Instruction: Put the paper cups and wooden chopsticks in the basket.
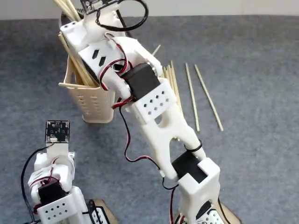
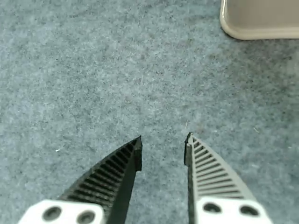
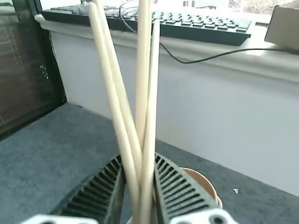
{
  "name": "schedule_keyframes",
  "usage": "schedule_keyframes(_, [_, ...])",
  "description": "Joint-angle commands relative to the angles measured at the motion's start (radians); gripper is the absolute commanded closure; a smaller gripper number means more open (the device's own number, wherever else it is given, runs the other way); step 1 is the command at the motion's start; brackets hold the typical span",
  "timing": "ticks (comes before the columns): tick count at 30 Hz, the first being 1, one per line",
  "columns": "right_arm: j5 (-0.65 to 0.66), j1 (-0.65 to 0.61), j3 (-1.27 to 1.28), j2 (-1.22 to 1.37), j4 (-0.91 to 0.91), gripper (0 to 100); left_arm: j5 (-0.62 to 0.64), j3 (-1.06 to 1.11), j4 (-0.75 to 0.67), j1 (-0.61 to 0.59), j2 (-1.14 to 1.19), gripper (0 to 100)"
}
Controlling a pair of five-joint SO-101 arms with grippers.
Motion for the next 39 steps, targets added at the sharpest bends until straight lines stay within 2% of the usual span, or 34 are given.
schedule_keyframes(1, [-0.005, 0.018, -0.035, -0.008, -0.022, 97.9, -0.009, -0.002, -0.021, 0.013, -0.002, 83])
schedule_keyframes(7, [-0.005, 0.102, -0.054, -0.022, 0.096, 98.0, -0.009, -0.002, -0.021, 0.013, -0.002, 83])
schedule_keyframes(19, [-0.008, 0.232, -0.312, -0.108, 0.377, 98.0, -0.009, 0.016, -0.051, 0.013, -0.002, 83])
schedule_keyframes(24, [-0.035, 0.285, -0.378, -0.113, 0.401, 98.0, -0.009, 0.018, -0.051, 0.013, -0.002, 83])
schedule_keyframes(33, [0.035, 0.292, -0.535, -0.108, 0.888, 98.0, -0.009, 0.018, -0.051, 0.013, -0.002, 83])
schedule_keyframes(39, [0.035, 0.348, -0.539, -0.117, 0.923, 98.0, -0.009, 0.018, -0.051, 0.013, -0.002, 83])
